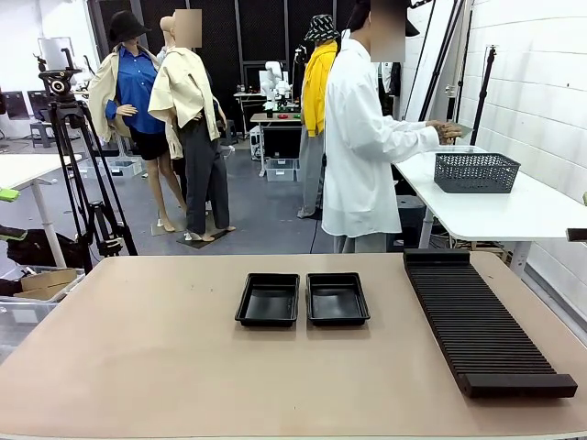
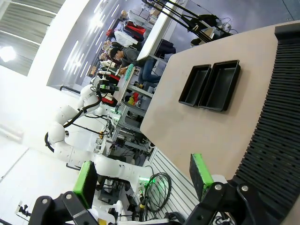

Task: Inspect and transfer BCBs to ESD trays.
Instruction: Pick up the Blank PCB from the PCB Rack and place it in the left ESD tray.

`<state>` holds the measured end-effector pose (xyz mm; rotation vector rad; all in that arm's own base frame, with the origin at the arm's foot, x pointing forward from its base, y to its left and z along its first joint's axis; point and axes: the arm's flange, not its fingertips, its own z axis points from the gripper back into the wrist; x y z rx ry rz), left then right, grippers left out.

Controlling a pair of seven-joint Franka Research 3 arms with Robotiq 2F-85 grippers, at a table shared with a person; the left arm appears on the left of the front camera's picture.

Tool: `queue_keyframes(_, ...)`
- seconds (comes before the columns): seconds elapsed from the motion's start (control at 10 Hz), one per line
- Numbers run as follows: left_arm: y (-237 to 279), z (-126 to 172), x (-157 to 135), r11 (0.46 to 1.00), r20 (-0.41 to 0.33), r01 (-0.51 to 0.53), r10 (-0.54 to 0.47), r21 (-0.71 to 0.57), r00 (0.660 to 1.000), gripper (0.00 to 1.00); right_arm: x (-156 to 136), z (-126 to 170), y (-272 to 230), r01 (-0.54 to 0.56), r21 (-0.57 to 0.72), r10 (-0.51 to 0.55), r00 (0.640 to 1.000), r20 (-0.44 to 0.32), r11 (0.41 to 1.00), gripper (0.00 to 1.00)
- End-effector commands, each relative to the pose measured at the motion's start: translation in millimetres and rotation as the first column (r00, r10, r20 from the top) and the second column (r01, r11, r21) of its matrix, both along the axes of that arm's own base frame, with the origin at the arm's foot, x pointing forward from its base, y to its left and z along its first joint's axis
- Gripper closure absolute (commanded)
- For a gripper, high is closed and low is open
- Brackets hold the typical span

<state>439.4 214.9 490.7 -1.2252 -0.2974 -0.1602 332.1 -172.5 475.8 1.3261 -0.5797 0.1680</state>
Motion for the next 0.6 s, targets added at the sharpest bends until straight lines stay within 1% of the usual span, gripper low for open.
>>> queue_keyframes(0.0,-0.2,1.0,-2.4,1.000,0.003,-0.008,0.008,0.000,1.000,0.00,-1.2,-1.3,-1.0,-0.006,0.000,0.006,1.000,-0.002,1.000,0.00)
queue_keyframes(0.5,-0.2,1.0,-2.4,1.000,0.003,-0.008,0.008,0.000,1.000,0.00,-1.2,-1.3,-1.0,-0.006,0.000,0.006,1.000,-0.002,1.000,0.00)
